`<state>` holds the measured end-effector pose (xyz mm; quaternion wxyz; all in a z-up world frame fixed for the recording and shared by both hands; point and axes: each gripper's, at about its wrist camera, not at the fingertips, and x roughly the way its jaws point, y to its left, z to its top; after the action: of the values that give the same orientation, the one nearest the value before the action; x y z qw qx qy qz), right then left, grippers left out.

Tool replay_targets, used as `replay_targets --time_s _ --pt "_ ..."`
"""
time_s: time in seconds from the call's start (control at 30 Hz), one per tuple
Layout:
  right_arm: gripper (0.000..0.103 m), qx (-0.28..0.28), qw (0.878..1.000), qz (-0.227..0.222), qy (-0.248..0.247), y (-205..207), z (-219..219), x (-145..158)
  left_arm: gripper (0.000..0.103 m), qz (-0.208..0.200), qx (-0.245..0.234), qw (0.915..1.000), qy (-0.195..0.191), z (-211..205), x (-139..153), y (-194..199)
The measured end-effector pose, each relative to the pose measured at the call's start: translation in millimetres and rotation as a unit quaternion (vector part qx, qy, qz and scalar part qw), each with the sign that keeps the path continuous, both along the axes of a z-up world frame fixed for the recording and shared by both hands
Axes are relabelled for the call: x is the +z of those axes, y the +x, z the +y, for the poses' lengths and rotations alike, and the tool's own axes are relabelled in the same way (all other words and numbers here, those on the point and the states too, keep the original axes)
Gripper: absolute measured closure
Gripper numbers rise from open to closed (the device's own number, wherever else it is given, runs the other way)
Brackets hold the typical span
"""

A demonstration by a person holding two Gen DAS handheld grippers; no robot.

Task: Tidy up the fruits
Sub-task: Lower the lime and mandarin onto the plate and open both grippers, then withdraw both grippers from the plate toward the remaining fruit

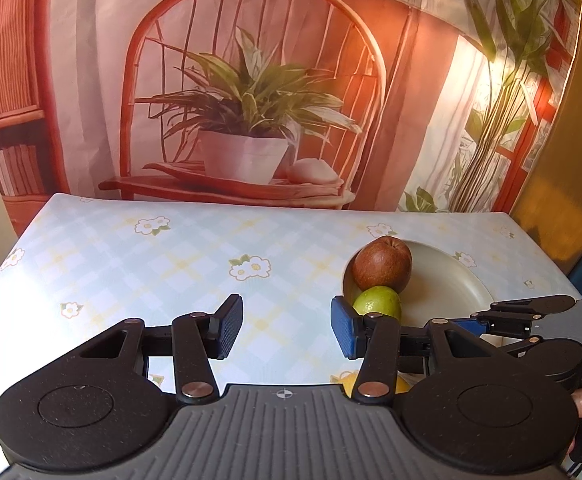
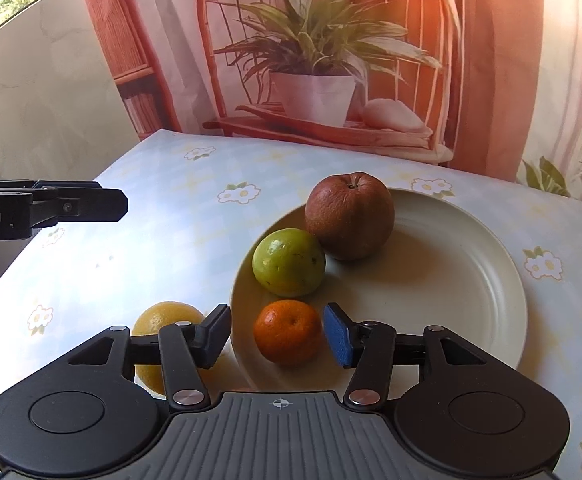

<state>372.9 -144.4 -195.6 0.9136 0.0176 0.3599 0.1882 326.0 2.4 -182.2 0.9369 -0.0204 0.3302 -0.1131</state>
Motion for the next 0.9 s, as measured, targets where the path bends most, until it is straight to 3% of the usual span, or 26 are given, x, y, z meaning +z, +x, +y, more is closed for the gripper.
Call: replay_targets --time_s 0.53,0.9 --pt "0.054 -0.024 0.997 -0.068 -0.01 -68 -9 17 0.052 -0.01 -0.001 0.9999 0.007 -4 1 -52" --pt "0.055 -0.049 0.997 -0.058 -0.022 -117 -27 6 0.051 -0.013 -0.025 0.9995 0.015 -25 -3 -73"
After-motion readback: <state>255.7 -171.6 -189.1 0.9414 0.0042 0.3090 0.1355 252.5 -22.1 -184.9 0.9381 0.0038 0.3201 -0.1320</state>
